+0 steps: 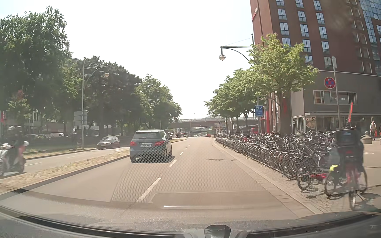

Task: Follow the waypoints while adhering to traffic rules and regulations

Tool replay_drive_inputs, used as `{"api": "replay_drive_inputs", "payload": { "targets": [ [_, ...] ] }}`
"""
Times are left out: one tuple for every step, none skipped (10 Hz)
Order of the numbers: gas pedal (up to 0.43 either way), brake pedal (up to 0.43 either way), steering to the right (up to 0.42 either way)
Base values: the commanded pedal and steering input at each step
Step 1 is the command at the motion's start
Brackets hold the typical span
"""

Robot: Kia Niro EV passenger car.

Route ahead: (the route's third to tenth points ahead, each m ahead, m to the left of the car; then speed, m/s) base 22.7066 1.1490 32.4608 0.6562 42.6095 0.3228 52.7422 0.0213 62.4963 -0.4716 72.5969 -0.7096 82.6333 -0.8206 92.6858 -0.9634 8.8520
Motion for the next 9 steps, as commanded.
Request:
{"api": "replay_drive_inputs", "payload": {
  "targets": [
    [0.177, 0.000, 0.001],
    [0.177, 0.000, 0.001],
    [0.177, 0.000, 0.001],
    [0.177, 0.000, 0.001],
    [0.177, 0.000, 0.001],
    [0.177, 0.000, 0.001],
    [0.177, 0.000, 0.001],
    [0.177, 0.000, 0.001],
    [0.169, 0.000, 0.001]
  ]
}}
